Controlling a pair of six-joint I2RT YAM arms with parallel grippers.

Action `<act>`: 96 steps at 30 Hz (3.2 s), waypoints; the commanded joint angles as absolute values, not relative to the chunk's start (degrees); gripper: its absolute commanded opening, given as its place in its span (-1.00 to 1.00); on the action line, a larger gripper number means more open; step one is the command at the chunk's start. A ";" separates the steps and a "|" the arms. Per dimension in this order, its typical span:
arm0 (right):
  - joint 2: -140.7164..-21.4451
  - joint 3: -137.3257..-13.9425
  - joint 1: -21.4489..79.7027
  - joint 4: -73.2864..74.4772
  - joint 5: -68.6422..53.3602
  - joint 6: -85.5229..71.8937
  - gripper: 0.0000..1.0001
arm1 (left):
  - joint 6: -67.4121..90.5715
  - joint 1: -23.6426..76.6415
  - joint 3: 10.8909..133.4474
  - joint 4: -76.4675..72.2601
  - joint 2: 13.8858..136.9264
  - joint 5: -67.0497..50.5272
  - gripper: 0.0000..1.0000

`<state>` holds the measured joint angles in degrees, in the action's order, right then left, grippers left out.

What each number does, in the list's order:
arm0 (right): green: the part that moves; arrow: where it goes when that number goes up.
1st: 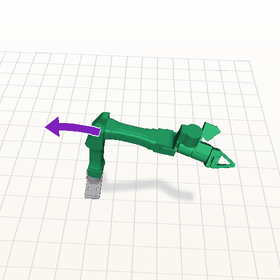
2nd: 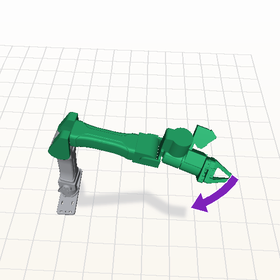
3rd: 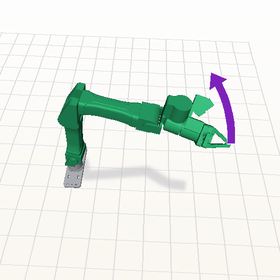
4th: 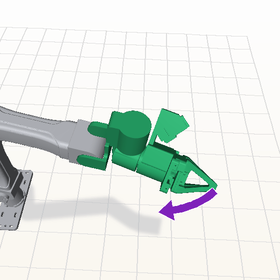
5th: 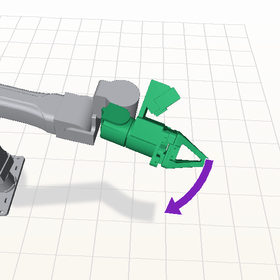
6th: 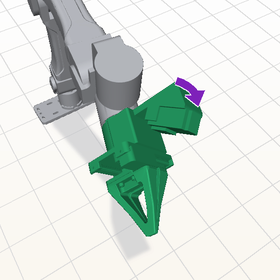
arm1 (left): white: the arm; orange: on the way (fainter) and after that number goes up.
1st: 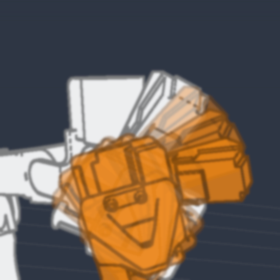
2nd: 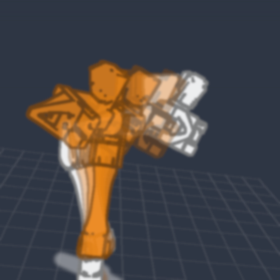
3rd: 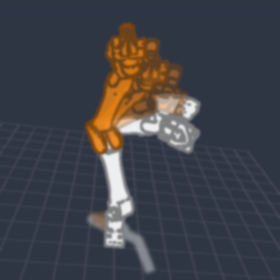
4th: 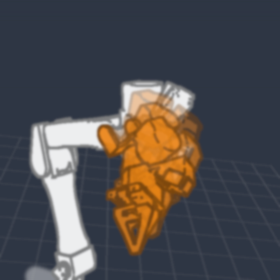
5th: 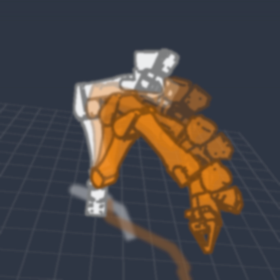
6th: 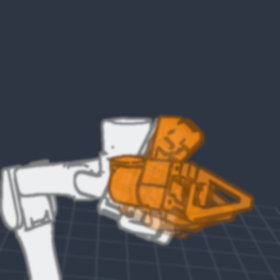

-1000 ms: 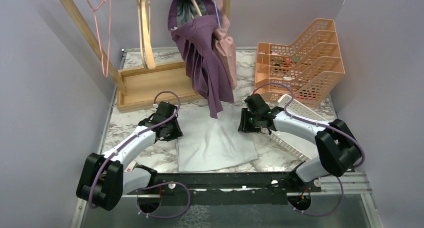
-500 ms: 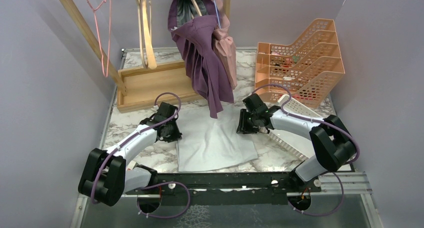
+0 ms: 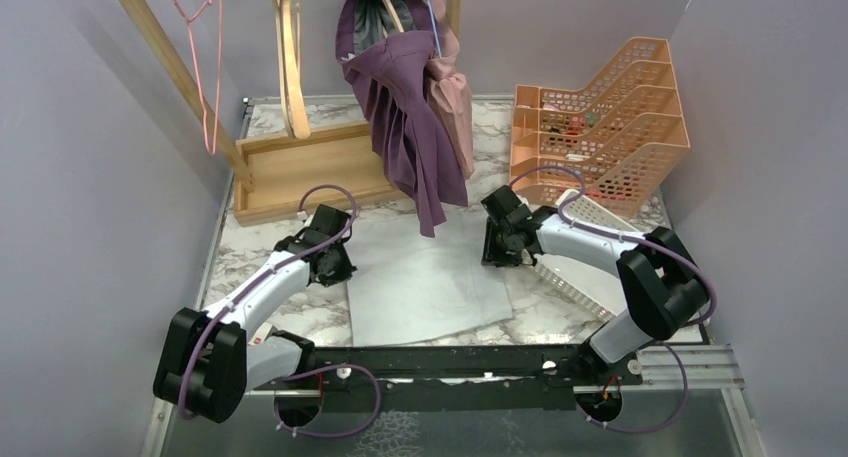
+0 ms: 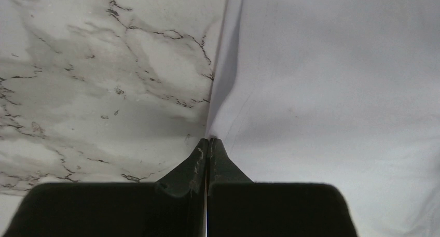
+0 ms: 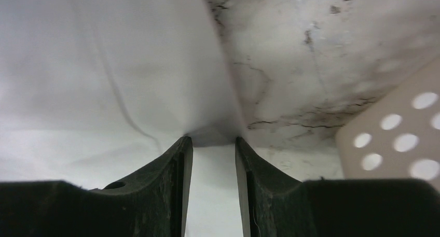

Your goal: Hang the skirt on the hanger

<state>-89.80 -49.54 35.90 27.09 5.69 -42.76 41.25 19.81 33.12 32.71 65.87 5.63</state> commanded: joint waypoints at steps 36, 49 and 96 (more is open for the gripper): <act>-62.85 -50.21 35.77 27.20 -2.10 -35.69 0.05 | -11.31 16.31 91.15 24.03 64.00 51.03 0.48; -63.69 -49.89 35.77 26.64 -3.92 -36.79 0.04 | 2.14 -6.90 109.91 34.67 80.46 21.44 0.58; -64.55 -53.48 35.77 26.67 -4.35 -34.50 0.03 | 11.57 -20.75 103.01 33.47 70.80 -15.66 -1.00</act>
<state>-65.93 -50.06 35.90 25.93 -2.90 -36.53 9.65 -20.56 106.69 31.70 77.41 -14.13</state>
